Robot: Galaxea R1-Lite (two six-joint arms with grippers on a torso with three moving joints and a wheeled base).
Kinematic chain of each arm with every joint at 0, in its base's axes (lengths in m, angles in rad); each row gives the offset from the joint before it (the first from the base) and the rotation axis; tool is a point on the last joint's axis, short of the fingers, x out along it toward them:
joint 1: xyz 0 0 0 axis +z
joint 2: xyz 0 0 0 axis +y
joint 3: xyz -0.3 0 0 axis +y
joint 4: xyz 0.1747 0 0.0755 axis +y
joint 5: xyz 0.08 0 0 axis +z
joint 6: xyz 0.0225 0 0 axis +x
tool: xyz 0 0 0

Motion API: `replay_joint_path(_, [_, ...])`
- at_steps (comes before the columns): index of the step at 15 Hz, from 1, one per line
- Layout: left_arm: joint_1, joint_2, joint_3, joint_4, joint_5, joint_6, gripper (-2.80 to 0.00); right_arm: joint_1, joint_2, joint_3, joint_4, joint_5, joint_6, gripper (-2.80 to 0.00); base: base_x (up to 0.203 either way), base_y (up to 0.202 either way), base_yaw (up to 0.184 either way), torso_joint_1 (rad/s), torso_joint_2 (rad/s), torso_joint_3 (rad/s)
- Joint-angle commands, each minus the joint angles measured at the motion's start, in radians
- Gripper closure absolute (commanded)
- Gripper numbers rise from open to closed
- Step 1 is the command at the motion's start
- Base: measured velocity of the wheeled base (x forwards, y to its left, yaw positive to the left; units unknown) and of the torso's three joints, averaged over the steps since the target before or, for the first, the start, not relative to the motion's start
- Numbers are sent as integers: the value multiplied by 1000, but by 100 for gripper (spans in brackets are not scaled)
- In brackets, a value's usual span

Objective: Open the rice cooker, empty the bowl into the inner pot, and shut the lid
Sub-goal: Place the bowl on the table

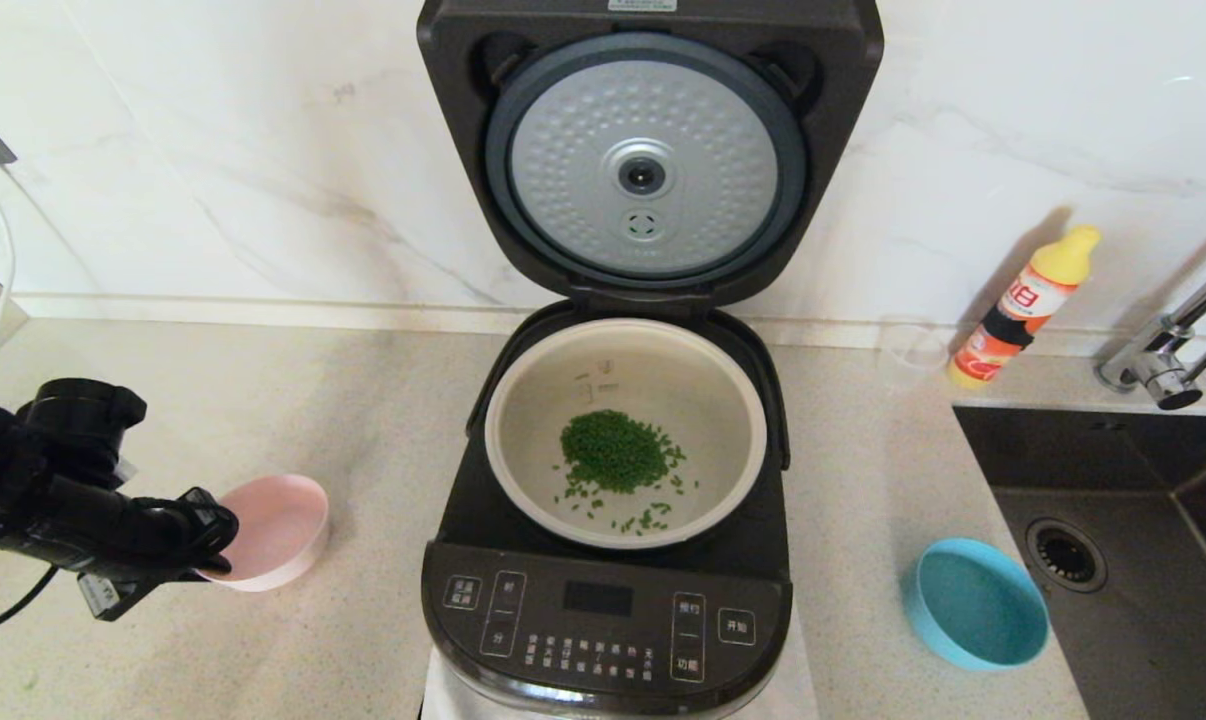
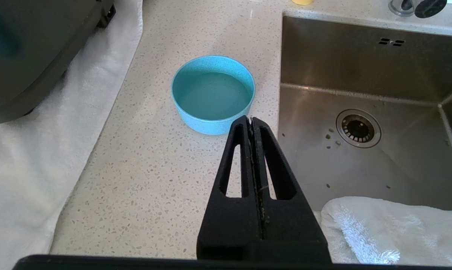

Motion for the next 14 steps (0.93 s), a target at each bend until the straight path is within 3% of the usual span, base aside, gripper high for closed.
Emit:
replay_joint_path(1, [3, 63, -6, -1, 2, -3, 0, 0, 0, 2, 1, 0, 0, 0, 0, 0, 0, 0, 0, 0])
replay_joint_path(4, [2, 77, -8, -9, 0, 5, 0, 0, 0, 0, -1, 0, 0, 0, 0, 0, 0, 0, 0, 0])
replay_joint_path(5, [3, 75, -12, -9, 0, 2, -280, 0, 0, 2, -1, 0, 0, 0, 0, 0, 0, 0, 0, 0])
replay_joint_path(13, [2, -243, -73, 18, 0, 19, -280, 0, 0, 2, -1, 0, 0, 0, 0, 0, 0, 0, 0, 0])
replay_joint_path(14, [1, -306, -95, 38, -1, 49, 0, 0, 0, 2, -1, 0, 0, 0, 0, 0, 0, 0, 0, 0])
